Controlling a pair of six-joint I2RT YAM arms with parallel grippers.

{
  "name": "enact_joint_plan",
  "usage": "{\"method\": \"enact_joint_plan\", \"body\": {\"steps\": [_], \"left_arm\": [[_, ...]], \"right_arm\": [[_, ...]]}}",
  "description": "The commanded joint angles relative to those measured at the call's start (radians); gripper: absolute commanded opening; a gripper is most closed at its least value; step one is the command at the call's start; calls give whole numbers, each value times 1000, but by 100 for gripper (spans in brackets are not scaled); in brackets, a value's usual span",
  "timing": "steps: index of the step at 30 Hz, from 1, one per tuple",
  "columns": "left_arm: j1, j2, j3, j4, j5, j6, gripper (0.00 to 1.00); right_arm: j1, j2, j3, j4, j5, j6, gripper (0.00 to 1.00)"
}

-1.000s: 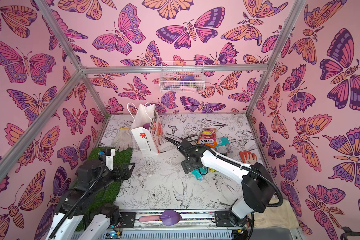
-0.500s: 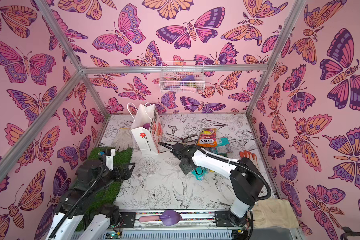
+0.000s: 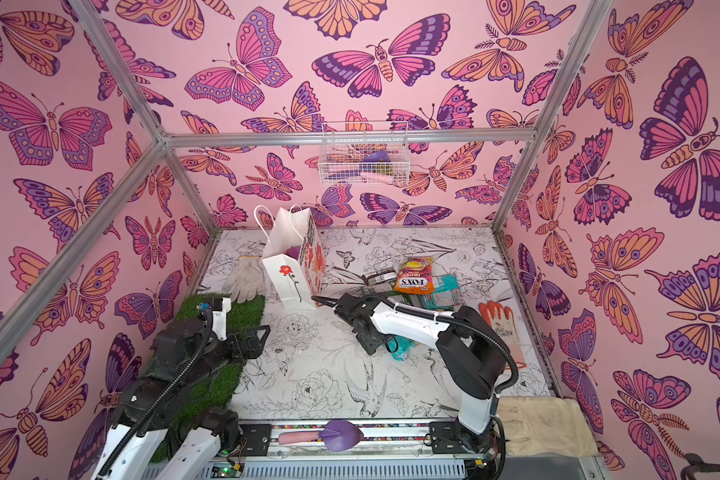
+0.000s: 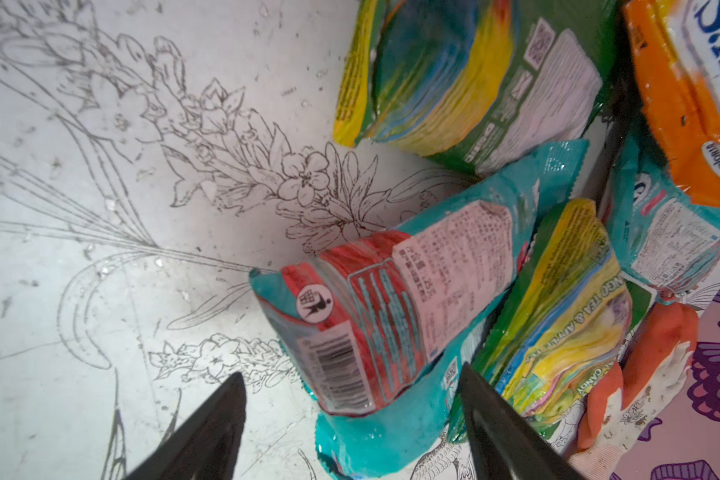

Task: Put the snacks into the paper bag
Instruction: 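Lower the right gripper onto the teal-and-red snack packet and close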

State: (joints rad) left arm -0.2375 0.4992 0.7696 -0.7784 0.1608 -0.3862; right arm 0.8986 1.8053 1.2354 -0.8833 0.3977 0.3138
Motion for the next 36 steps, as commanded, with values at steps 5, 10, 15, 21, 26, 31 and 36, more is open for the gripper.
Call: {"method": "enact_joint_plan", "body": {"steps": [5, 10, 15, 21, 26, 31, 36], "left_arm": [[-7, -2, -16, 10, -3, -2, 99], [-7, -2, -16, 9, -4, -2, 99], [-8, -2, -16, 9, -4, -2, 99], [-9, -2, -15, 10, -4, -2, 98], [-9, -2, -16, 10, -4, -2, 99], [-8, -2, -15, 8, -4, -2, 99], [-8, -4, -16, 9, -4, -2, 99]], "right_arm": [[26, 60, 28, -47, 90, 23, 78], [37, 93, 33, -61, 148, 34, 76], [50, 125, 43, -75, 200, 40, 67], [63, 156, 55, -92, 228, 42, 53], [69, 154, 55, -89, 231, 45, 34], [72, 138, 70, -102, 214, 39, 11], [77, 87, 80, -100, 189, 36, 8]]}}
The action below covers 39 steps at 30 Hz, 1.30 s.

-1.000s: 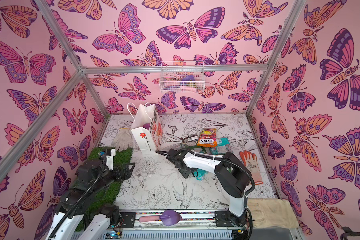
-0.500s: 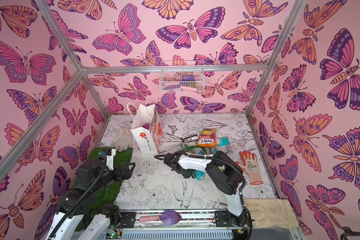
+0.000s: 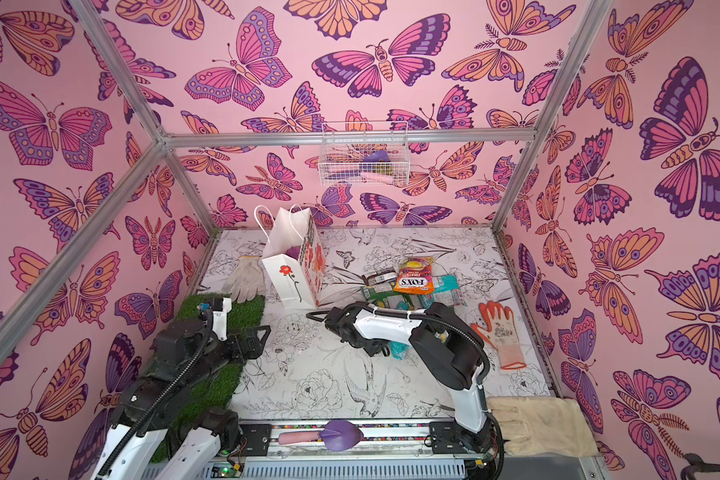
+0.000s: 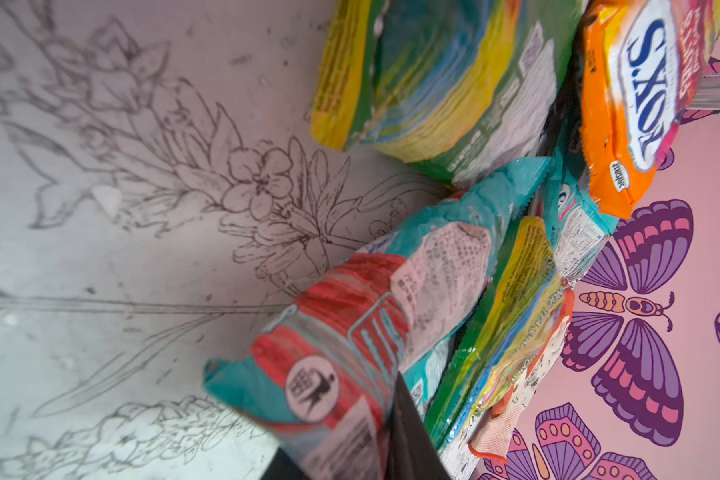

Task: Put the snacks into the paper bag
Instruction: 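Lower the right gripper onto the teal-and-red snack packet and close, then lift the teal-and-red packet with the right gripper off the pile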

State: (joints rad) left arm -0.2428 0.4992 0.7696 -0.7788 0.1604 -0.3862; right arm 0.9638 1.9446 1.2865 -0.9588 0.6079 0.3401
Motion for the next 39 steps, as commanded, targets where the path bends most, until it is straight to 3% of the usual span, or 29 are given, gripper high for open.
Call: {"method": "enact_joint_plan", "body": {"steps": [1, 12, 39], "left_arm": [[-3, -4, -16, 9, -4, -2, 99], [-3, -7, -16, 9, -3, -2, 99], [-4, -15, -16, 9, -5, -3, 99]], "right_arm": [[12, -66, 28, -22, -30, 10, 7], [12, -191, 45, 6, -101, 5, 0], [-2, -344, 119, 99, -247, -3, 0]]}}
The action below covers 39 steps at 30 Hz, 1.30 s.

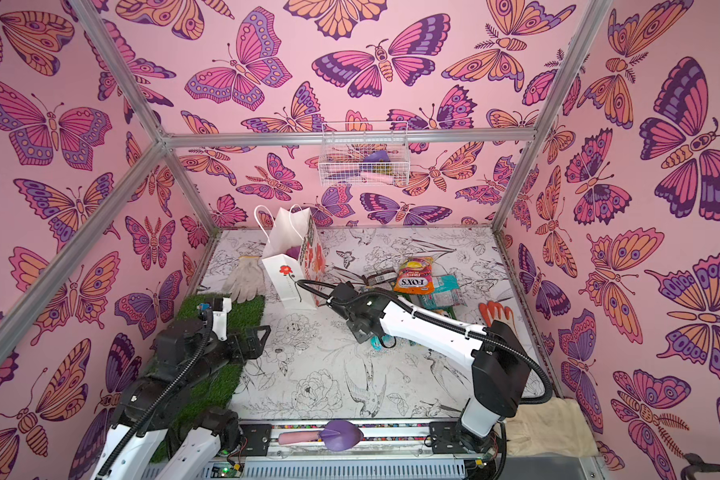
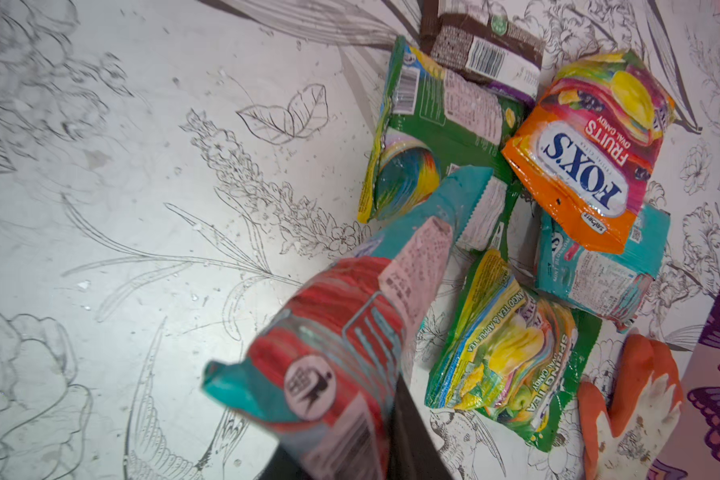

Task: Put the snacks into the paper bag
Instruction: 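Lift the teal-and-red packet with the right gripper off the pile, then carry the teal-and-red packet with the right gripper above the paper bag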

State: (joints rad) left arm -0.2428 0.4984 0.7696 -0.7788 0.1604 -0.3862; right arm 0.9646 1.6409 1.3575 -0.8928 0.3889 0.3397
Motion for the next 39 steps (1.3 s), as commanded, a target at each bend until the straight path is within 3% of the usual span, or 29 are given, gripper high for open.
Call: {"method": "enact_joint_plan", "body": {"steps": [1, 17, 39], "left_arm": [[-5, -14, -16, 10, -5, -3, 99], [-5, -17, -16, 10, -4, -3, 99], [-6, -18, -16, 9, -7, -3, 99]], "right_arm": [[-4, -44, 55, 39, -38, -2, 0], [-4, -131, 123, 180, -150, -28, 0], [-4, -89, 350, 280, -314, -51, 0]]}}
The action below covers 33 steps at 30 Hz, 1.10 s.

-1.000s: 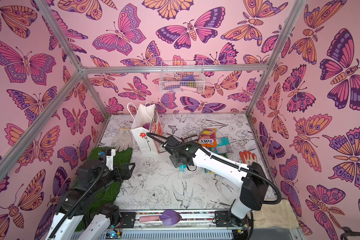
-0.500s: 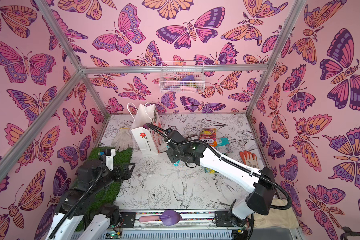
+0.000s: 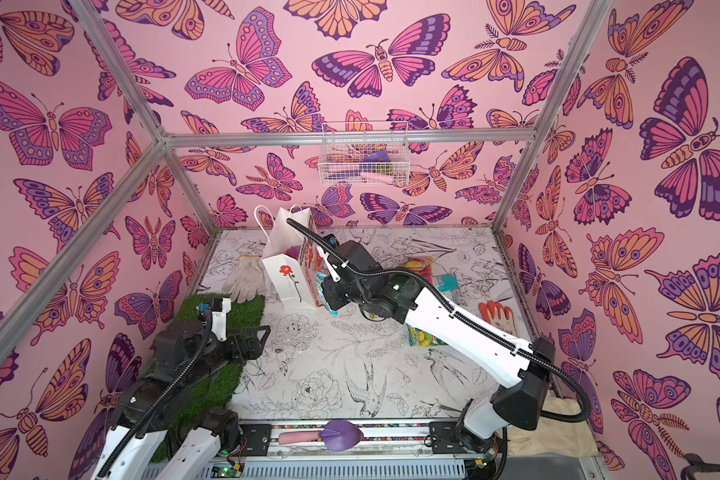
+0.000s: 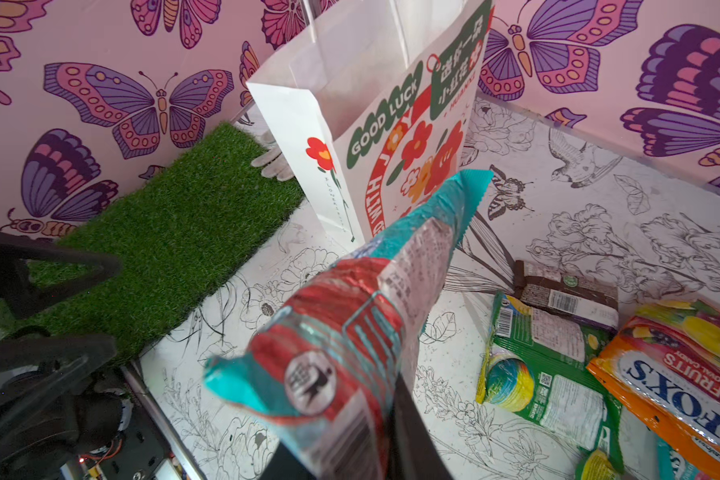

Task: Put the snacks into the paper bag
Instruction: 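Carry the teal-and-red packet with the right gripper above the paper bag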

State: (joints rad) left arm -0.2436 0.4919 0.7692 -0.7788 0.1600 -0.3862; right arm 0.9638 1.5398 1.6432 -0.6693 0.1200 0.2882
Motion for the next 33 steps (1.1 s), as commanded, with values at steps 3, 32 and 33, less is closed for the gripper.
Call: {"method": "enact_joint_plan", "body": {"steps": [3, 32, 33], "left_arm": [[-5, -10, -16, 9, -7, -3, 99], [-6, -17, -15, 10, -11, -3, 99], [-5, -16, -16, 10, -10, -3, 99]], "right_arm": [[-4, 21, 98, 61, -68, 2, 0], [4, 268, 590, 37, -210, -20, 0], [4, 281, 610, 35, -208, -20, 0]]}}
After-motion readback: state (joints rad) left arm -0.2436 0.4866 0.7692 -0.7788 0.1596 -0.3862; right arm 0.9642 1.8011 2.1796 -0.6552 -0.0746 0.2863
